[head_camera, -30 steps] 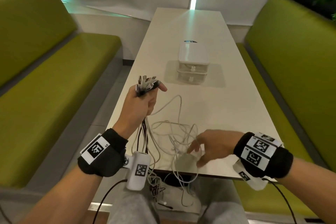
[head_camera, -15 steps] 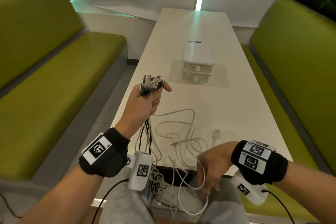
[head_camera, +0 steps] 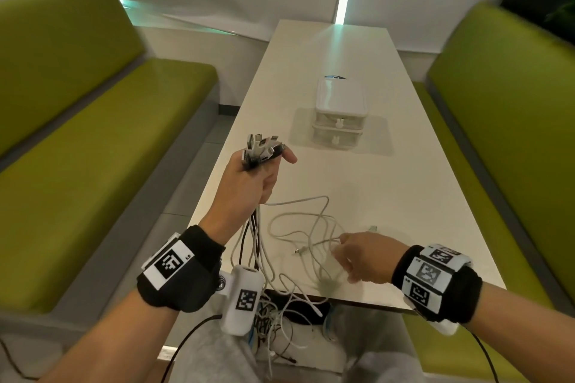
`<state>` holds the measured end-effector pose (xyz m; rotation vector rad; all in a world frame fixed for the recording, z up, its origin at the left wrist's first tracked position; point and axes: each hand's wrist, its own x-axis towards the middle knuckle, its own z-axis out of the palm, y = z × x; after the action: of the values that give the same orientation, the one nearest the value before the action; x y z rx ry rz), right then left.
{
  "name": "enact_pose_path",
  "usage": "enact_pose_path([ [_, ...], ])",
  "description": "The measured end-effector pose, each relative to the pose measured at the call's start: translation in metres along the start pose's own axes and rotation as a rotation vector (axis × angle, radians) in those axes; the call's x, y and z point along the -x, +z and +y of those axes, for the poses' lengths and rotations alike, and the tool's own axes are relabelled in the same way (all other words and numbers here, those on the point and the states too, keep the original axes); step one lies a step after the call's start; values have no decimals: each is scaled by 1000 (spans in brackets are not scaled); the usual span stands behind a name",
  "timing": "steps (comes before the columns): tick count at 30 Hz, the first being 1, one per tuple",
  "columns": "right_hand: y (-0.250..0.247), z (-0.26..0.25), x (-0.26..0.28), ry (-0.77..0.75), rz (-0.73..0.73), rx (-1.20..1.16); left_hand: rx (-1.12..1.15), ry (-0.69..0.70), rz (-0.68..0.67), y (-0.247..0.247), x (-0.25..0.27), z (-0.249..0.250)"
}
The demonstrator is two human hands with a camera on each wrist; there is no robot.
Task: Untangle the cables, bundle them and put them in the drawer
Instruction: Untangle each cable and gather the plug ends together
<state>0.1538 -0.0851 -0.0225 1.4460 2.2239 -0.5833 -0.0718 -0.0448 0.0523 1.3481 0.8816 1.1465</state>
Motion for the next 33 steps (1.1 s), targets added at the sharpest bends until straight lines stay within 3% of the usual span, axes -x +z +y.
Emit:
enact_pose_path([
  [4,-8,14,-2,71,225,-69,22,-35,-75,7,5,0],
  [9,-39,29,9,33,712,-193,76,-108,-212,21,12,-1],
  [13,-60,33,21,23,892,-212,13,-14,-355,47,22,12],
  [16,-74,35,29,86,898,-313,9,-13,-255,55,9,15],
  [19,-84,34,35,102,870,-461,-139,-19,-169,60,-3,5],
  [23,-93,27,40,53,882,-558,-266,84,-38,68,-6,-6],
  [26,-97,24,39,25,914,-571,-550,209,-38,69,-16,-15],
  [30,-101,25,42,30,860,-526,-726,137,-135,66,-23,-17],
  [33,-100,37,52,9,814,-518,-648,49,23,50,-29,-18],
])
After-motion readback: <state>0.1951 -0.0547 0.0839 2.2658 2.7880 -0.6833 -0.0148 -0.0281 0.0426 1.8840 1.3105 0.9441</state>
